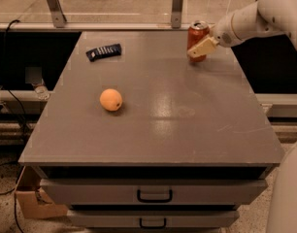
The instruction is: Pick coke can
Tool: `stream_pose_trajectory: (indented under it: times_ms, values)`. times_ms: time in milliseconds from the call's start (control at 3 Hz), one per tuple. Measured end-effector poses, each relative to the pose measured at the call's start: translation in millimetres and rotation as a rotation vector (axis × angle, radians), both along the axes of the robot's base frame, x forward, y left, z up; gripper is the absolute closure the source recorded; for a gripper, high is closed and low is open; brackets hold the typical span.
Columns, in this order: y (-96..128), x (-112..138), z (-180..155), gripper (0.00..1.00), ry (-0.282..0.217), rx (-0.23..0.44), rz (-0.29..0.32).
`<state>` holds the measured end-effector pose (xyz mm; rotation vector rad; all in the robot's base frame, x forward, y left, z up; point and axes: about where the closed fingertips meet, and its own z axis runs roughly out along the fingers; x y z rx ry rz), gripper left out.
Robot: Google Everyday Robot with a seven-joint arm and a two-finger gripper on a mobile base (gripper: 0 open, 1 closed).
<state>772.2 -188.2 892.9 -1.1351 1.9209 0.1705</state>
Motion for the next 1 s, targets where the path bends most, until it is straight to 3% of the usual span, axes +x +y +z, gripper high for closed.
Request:
stream_pose_trajectory:
  times_ms: [667, 1000]
  values:
    - [22, 8, 35, 1.0, -0.101, -0.069, 0.1]
    - [21, 8, 43, 1.0, -0.131, -0.085, 0.097]
